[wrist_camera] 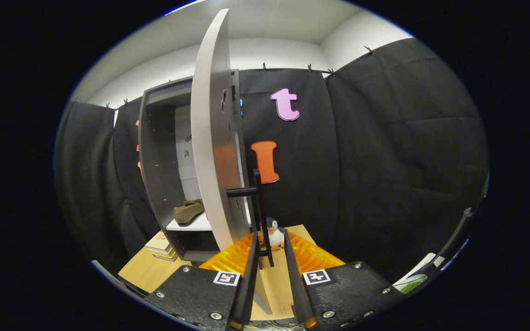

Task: Open the shoe cabinet door, grab the shoes and put them into the shoe cabinet, then close the shoe cabinet door.

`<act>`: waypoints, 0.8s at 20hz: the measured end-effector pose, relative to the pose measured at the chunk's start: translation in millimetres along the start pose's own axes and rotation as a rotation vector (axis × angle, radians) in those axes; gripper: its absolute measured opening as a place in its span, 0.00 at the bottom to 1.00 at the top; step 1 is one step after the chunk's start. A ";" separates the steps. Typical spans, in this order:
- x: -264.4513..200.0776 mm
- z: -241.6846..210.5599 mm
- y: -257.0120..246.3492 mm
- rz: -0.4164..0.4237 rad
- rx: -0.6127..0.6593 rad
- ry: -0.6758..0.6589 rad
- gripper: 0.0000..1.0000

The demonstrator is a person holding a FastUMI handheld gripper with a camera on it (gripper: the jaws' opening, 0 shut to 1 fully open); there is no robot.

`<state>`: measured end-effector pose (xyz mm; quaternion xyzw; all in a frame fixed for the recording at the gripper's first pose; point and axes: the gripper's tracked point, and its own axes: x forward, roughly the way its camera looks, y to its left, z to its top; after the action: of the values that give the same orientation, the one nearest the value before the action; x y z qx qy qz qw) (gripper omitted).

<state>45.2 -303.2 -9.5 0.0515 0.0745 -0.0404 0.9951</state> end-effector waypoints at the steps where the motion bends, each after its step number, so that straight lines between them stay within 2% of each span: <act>1: -0.9 0.5 1.5 0.001 0.006 -0.006 0.36; 5: 0.9 3.0 8.6 0.048 -0.014 -0.021 0.34; 13: -11.5 14.7 28.6 0.241 -0.024 -0.017 0.34; 16: -6.8 9.3 28.5 0.278 -0.042 -0.017 0.36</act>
<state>42.4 -275.5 3.4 0.0404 0.0590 0.0989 0.9925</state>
